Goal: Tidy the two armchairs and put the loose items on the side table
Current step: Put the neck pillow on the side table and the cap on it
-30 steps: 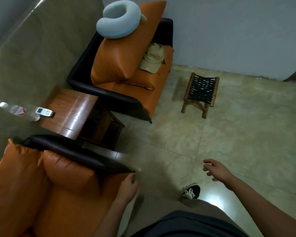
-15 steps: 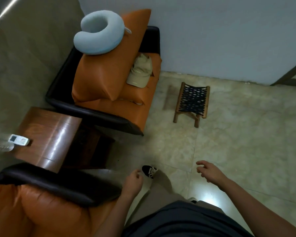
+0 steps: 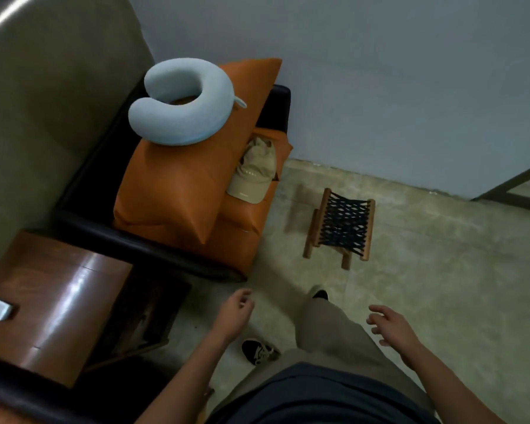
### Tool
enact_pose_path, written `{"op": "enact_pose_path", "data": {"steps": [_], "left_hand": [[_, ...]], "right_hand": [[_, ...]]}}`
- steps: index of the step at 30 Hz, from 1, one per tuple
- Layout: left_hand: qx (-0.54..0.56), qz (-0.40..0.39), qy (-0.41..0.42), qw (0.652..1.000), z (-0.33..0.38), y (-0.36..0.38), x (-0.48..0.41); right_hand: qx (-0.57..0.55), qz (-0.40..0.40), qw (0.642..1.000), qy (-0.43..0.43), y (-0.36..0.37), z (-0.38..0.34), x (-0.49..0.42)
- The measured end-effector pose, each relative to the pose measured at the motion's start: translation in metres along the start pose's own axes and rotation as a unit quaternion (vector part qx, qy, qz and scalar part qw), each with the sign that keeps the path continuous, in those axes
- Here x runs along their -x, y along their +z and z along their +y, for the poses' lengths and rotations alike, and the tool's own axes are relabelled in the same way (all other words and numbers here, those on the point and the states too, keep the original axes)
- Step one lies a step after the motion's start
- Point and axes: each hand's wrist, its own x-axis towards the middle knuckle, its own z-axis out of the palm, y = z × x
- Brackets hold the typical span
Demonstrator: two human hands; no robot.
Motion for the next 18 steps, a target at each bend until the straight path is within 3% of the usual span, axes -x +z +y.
{"op": "enact_pose_path", "data": {"steps": [11, 18], "left_hand": [[0.088, 0.087, -0.028, 0.992, 0.071, -0.053, -0.057], [0.062, 0.177, 0.041, 0.981, 0.135, -0.108, -0.085]], "right_hand": [[0.157, -0.118, 0.972, -0.132, 0.000, -0.216, -0.117], [0.228, -0.162, 0.922, -0.268, 0.046, -0.396, -0.156]]}}
